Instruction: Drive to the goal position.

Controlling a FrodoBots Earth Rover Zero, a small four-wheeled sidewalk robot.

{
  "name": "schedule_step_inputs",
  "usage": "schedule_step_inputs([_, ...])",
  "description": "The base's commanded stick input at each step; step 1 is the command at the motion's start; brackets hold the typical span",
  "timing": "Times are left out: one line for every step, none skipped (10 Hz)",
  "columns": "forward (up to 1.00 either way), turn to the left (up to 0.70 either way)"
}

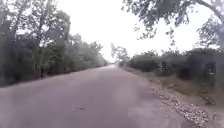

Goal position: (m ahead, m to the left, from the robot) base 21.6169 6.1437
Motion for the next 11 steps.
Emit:
schedule_step_inputs([1.0,0.0])
schedule_step_inputs([1.0,0.0])
schedule_step_inputs([1.0,0.0])
schedule_step_inputs([1.0,0.0])
schedule_step_inputs([1.0,-0.21])
schedule_step_inputs([1.0,-0.4])
schedule_step_inputs([1.0,-0.31])
schedule_step_inputs([1.0,-0.17])
schedule_step_inputs([1.0,0.0])
schedule_step_inputs([1.0,0.0])
schedule_step_inputs([1.0,0.0])
